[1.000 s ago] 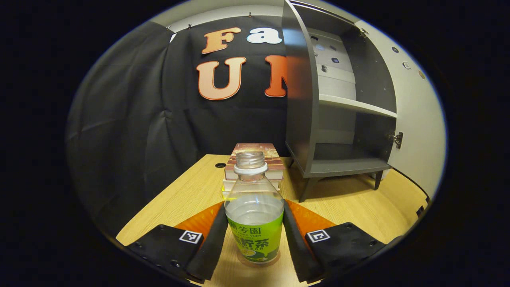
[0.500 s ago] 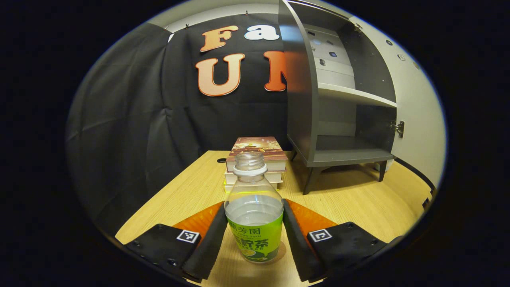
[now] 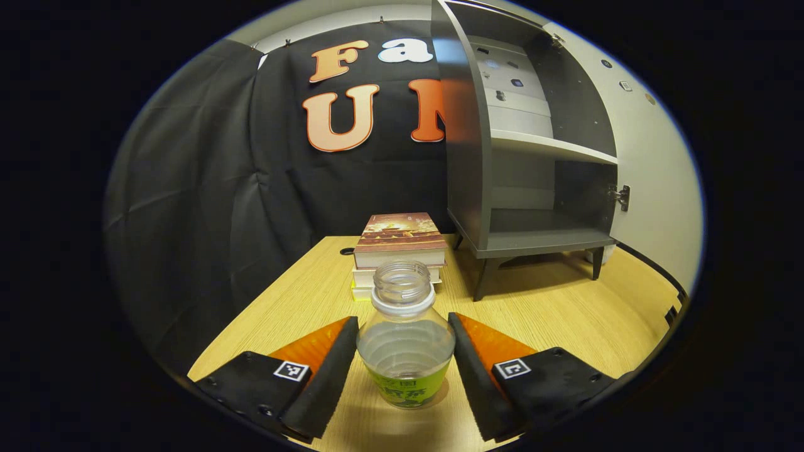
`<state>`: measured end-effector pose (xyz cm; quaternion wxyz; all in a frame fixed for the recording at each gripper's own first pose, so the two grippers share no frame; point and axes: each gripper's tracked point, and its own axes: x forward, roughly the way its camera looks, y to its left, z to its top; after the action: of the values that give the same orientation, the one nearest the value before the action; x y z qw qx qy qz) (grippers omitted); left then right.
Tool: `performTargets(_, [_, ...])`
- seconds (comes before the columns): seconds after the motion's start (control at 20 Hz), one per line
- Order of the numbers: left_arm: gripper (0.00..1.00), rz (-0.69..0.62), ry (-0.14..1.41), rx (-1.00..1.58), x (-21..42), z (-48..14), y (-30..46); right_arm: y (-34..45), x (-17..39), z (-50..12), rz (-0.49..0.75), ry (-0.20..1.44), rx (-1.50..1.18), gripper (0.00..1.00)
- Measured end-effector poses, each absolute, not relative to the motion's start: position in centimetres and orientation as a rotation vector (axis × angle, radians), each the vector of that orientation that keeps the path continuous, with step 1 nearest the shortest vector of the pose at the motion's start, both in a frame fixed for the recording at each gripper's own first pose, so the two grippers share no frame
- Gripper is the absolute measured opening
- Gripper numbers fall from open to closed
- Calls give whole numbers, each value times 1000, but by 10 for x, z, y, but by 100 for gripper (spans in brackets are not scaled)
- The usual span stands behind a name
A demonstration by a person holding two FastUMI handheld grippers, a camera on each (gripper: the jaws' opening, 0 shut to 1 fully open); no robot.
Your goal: Open the cabinet door with the right hand, grasp the bottle in the cabinet with the left hand and place it on the coaster, then close the cabinet door with the right hand.
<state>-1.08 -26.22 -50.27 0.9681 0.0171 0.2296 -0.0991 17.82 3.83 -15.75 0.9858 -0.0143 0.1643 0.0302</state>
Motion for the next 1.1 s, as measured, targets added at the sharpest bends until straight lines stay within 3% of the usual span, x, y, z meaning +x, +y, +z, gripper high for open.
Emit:
performTargets(0.1, [94, -207, 454, 45, -15, -496, -262, 39, 179, -157, 62, 328, -35, 94])
performTargets(0.15, [95, -211, 448, 54, -16, -491, -263, 39, 179, -157, 62, 326, -38, 89])
performTargets(0.4, [97, -204, 411, 74, -26, -461, -260, 41, 179, -158, 59, 323, -28, 90])
performTargets(0.45, [97, -202, 400, 71, -29, -452, -259, 44, 181, -158, 66, 323, -26, 96])
performTargets(0.5, [96, -199, 392, 64, -33, -442, -257, 47, 181, -158, 73, 323, -26, 95])
performTargets(0.55, [96, -197, 386, 55, -36, -433, -254, 49, 181, -157, 78, 322, -28, 87])
performTargets(0.65, [96, -176, 373, 19, -42, -409, -246, 54, 180, -158, 88, 320, -30, 84])
performTargets(0.7, [96, -165, 368, -2, -44, -398, -242, 58, 179, -158, 93, 319, -29, 93])
performTargets(0.75, [96, -152, 360, -20, -45, -385, -235, 63, 178, -158, 103, 318, -24, 82])
performTargets(0.9, [96, -98, 326, -33, -44, -341, -206, 89, 170, -159, 149, 317, 2, 88])
performTargets(0.95, [96, -74, 302, -17, -43, -323, -192, 100, 167, -159, 169, 317, 10, 77])
performTargets(1.0, [96, -60, 276, 0, -41, -304, -181, 111, 166, -159, 188, 317, 16, 77])
performTargets(1.05, [96, -50, 253, 9, -39, -288, -172, 122, 164, -159, 205, 316, 20, 67])
performTargets(1.1, [96, -44, 240, 9, -37, -274, -164, 133, 164, -159, 220, 316, 22, 76])
